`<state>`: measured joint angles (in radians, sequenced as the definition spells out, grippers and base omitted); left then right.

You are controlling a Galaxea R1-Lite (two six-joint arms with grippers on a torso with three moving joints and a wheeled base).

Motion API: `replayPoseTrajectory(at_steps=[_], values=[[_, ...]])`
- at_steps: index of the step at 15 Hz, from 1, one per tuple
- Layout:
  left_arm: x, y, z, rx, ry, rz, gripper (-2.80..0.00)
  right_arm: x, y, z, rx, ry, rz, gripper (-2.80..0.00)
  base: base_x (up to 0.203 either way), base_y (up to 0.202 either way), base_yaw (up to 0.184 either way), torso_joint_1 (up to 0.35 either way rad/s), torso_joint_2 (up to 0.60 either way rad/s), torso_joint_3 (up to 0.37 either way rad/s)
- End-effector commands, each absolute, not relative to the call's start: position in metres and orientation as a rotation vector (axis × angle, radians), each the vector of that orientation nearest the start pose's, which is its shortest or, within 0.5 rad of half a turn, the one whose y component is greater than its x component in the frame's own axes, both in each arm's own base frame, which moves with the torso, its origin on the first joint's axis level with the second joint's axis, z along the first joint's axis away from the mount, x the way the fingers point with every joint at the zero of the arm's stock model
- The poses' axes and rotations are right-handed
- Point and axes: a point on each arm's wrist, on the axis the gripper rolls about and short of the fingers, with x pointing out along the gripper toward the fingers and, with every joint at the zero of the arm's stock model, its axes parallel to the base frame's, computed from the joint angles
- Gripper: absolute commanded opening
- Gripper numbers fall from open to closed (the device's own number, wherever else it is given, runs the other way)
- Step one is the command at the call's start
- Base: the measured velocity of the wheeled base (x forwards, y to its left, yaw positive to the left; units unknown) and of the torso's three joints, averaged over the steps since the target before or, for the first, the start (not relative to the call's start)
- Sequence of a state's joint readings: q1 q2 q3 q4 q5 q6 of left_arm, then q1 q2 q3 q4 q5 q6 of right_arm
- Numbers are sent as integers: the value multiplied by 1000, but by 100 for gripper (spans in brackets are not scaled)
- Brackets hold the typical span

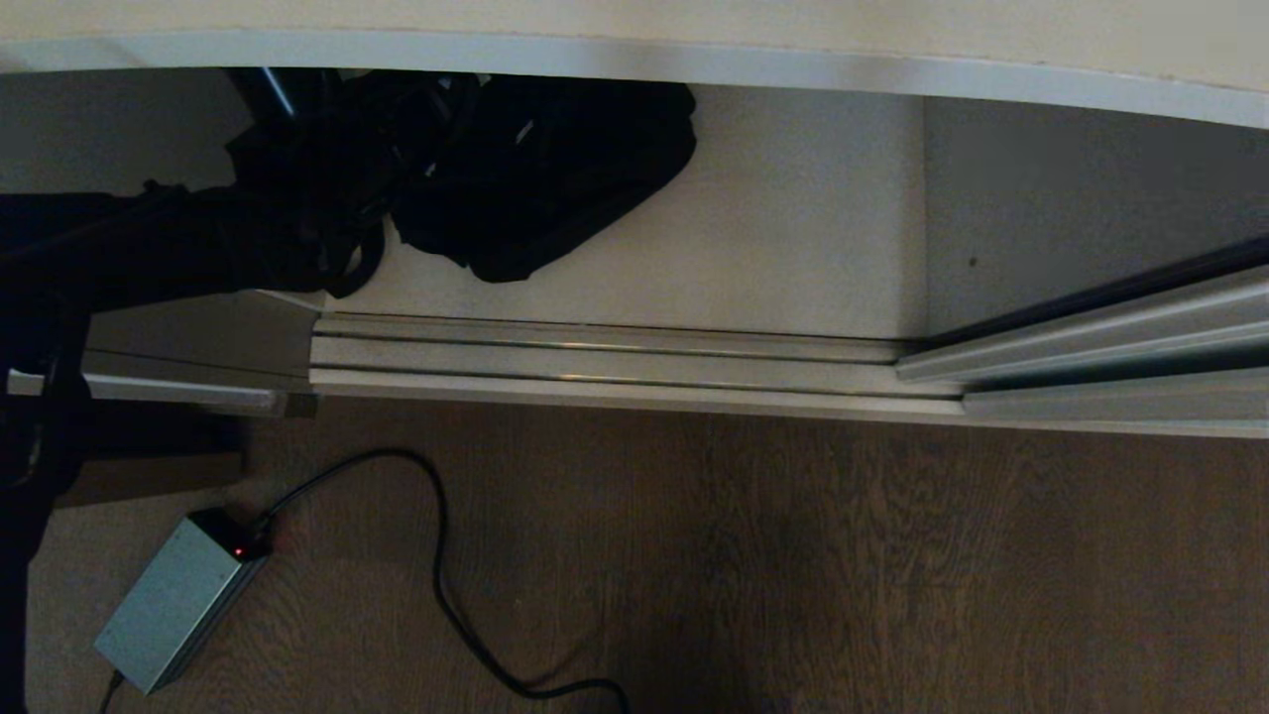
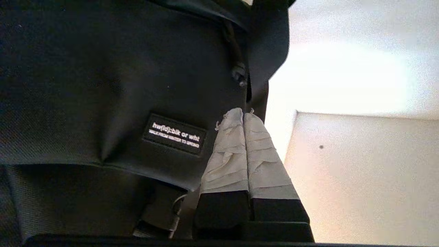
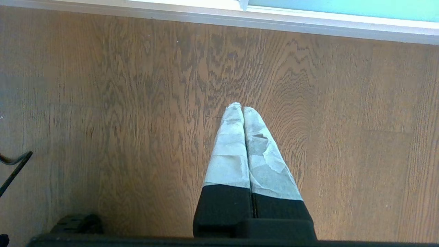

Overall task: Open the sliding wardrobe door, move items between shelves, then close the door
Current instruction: Place the bag on the lower shelf

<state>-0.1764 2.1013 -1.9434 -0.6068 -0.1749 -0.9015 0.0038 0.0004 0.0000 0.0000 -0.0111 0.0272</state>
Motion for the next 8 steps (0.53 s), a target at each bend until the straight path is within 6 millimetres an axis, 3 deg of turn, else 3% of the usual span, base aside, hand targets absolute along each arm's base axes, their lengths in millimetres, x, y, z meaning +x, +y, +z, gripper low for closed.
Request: replayPoseTrajectory(at_steps=[1,3,8], values=[[419,-78,352,-883,-268,-527,-280,-23,0,75,28,-3,-6,-280,0,0,0,0,0,0],[420,-78,351,-883,-266,-523,-280,-23,0,75,28,-3,-6,-280,-52,0,4,1,-1,1],[421,-78,350,-883,-264,-521,-280,-23,0,75,28,-3,-6,-280,-192,0,0,2,2,3]])
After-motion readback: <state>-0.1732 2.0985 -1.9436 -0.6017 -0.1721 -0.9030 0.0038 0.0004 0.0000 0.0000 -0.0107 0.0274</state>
